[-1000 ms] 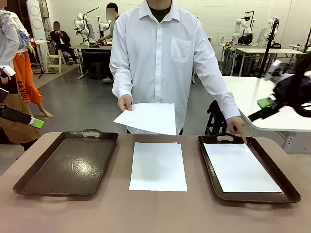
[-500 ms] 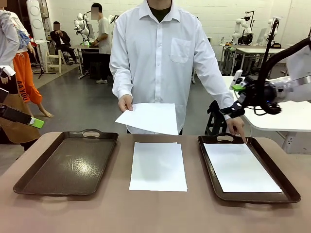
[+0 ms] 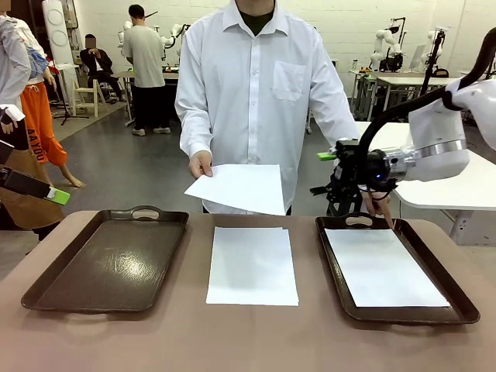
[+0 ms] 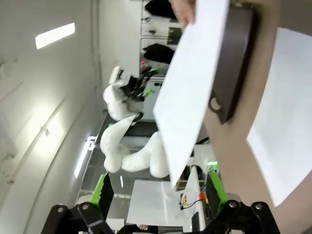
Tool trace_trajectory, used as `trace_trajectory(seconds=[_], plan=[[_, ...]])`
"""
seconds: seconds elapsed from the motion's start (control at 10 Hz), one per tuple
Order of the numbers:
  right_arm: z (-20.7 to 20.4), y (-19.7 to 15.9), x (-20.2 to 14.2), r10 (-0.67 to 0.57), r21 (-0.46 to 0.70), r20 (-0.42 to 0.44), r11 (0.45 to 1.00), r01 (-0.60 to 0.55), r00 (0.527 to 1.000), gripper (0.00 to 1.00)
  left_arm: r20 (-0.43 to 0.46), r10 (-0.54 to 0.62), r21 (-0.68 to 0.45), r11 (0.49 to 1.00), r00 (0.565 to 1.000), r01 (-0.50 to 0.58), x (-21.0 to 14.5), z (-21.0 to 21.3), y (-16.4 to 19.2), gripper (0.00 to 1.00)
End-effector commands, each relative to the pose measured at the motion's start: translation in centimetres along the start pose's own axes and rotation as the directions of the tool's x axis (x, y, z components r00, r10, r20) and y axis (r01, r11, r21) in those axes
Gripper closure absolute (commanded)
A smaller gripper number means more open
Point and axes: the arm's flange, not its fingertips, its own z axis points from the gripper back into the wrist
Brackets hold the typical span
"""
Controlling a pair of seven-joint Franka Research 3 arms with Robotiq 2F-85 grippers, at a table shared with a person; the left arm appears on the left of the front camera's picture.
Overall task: Sort the A4 documents.
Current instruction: Receive the A4 Paper.
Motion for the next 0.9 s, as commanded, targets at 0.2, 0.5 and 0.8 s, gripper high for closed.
trace_trajectory(seconds=[0.2,0.5,0.8], plan=[[-2.7,-2.5,1.7,-0.080,0.052,0.077,0.996,0.076,0.994,0.00,0.012,-0.010,-0.019,1.000,1.000,0.010,-0.2,-0.1,0.2,0.00],[-3.9,-4.1,2.3,-0.108,0.045,0.099,0.994,0.104,0.989,0.00,0.012,-0.010,-0.019,1.000,1.000,0.010,-0.2,-0.1,0.2,0.00],[-4.8,-4.3,3.1,-0.117,0.015,0.160,0.993,0.116,0.980,0.00,0.012,-0.010,-0.019,1.000,1.000,0.010,-0.2,-0.1,0.2,0.00]])
